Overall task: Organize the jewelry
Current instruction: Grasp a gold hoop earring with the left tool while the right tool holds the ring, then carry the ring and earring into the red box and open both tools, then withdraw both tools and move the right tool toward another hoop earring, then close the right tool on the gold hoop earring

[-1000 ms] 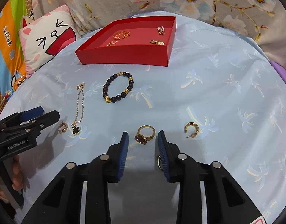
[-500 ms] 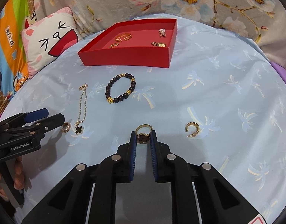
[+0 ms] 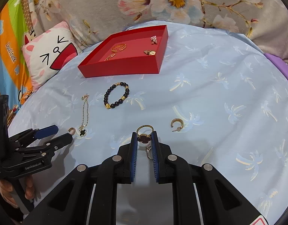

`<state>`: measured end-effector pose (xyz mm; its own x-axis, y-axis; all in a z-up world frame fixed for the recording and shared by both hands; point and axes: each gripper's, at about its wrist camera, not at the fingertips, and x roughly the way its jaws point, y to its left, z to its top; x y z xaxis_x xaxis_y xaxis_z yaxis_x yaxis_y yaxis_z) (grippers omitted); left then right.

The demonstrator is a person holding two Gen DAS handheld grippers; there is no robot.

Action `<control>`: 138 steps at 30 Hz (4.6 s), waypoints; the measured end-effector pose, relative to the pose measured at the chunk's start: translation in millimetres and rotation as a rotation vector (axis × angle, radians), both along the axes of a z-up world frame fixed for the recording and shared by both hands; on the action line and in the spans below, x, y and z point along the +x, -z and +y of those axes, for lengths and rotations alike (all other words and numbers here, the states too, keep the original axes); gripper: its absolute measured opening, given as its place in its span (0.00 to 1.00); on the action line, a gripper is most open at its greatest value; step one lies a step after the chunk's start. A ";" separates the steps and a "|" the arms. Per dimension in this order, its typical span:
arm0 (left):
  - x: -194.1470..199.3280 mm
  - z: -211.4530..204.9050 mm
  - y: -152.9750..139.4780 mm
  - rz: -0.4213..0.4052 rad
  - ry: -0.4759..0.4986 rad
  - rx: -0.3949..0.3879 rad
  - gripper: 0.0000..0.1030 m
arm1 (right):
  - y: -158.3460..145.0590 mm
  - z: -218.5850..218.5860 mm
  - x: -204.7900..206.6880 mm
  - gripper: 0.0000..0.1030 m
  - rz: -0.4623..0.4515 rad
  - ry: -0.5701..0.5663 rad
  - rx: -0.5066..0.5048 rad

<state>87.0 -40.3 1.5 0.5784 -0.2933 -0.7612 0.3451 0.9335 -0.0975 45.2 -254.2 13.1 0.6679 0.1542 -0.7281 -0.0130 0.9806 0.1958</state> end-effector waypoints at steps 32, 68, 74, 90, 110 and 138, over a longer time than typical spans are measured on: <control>17.6 10.6 -43.4 -0.082 0.042 0.006 0.16 | -37.4 -9.8 10.0 0.13 -0.038 -0.044 0.027; 222.6 -20.5 -50.5 -0.163 -0.102 0.039 0.55 | -34.7 11.9 198.8 0.28 -0.029 -0.047 -0.019; 188.0 -1.1 -70.7 -0.192 -0.098 0.001 0.66 | -76.2 -23.6 143.7 0.37 -0.102 0.002 -0.014; 56.1 16.3 -31.5 -0.147 -0.075 0.040 0.76 | -24.5 -46.9 17.2 0.38 -0.023 0.062 -0.016; 34.2 18.5 -11.4 -0.088 -0.081 -0.007 0.83 | 13.0 -26.4 27.0 0.38 0.056 0.063 -0.084; 59.2 -38.5 -15.0 -0.037 0.032 -0.024 0.83 | 14.0 -32.9 29.7 0.15 0.074 0.115 -0.110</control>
<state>146.2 -78.9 16.6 0.5959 -0.3307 -0.7319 0.3789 0.9193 -0.1068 74.9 -287.2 -0.9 0.6205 -0.0035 -0.7842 0.1114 0.9903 0.0837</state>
